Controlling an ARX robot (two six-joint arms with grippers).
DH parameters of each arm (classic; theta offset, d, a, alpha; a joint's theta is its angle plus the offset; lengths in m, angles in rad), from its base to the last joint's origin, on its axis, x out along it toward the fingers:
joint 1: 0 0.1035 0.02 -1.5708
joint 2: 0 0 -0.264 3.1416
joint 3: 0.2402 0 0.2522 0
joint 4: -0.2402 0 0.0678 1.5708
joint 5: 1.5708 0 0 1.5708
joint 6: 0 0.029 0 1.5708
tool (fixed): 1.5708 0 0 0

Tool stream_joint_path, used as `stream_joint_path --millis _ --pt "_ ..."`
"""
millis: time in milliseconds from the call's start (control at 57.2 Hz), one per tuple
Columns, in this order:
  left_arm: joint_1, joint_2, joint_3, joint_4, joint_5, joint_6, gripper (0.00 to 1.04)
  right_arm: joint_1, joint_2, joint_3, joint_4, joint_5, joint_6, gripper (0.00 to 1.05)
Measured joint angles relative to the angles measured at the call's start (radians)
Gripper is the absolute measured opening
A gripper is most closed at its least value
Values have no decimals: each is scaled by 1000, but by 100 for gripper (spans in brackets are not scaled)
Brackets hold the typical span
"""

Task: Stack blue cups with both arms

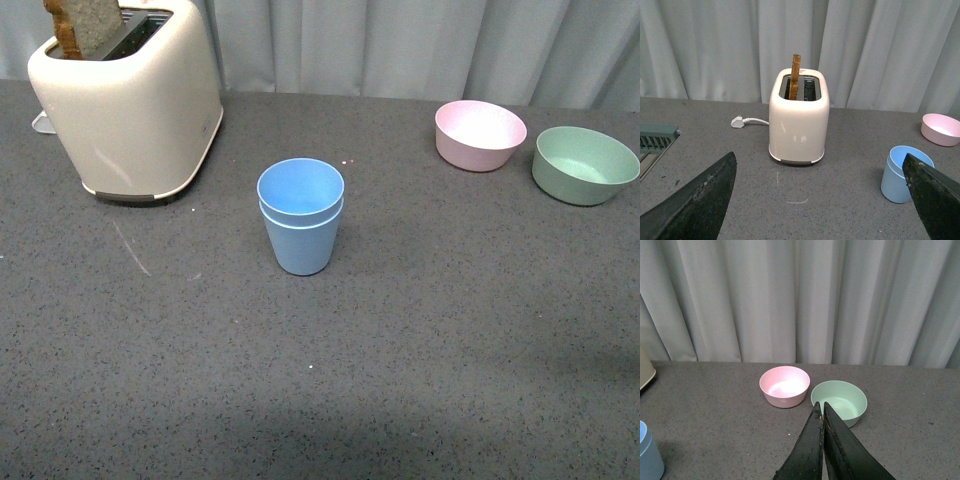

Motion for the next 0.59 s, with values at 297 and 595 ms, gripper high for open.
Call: stream_joint_path --millis 297,595 --pt "0 0 0 0 0 0 98 -104 -267 -72 -194 -97 0 1" --pt "0 0 0 0 0 0 98 -106 -495 -100 -389 -104 0 1"
